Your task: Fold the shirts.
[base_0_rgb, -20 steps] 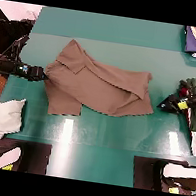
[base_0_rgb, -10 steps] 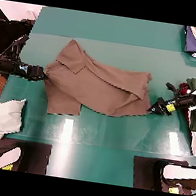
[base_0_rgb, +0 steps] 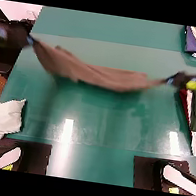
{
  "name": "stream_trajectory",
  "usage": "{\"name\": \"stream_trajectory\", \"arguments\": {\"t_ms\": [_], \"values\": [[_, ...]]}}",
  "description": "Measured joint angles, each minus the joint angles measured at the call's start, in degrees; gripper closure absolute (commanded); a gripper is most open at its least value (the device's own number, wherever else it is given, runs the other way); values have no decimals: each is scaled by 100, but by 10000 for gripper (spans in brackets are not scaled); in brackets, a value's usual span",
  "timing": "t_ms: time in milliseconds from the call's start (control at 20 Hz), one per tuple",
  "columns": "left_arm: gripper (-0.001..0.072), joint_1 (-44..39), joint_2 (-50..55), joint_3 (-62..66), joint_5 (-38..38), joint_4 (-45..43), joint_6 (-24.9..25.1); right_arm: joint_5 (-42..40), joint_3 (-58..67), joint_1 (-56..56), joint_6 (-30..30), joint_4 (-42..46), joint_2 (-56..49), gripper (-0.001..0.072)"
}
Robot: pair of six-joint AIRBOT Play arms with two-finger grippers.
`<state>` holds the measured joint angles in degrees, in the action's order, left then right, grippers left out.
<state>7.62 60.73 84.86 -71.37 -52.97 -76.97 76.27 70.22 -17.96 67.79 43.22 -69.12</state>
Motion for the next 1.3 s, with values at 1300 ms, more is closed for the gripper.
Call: {"name": "stream_trajectory", "arguments": {"t_ms": [1300], "values": [[680,-2,-433,1499,-424,-337,-439,2448,3958,70,2048,3386,308,700]]}}
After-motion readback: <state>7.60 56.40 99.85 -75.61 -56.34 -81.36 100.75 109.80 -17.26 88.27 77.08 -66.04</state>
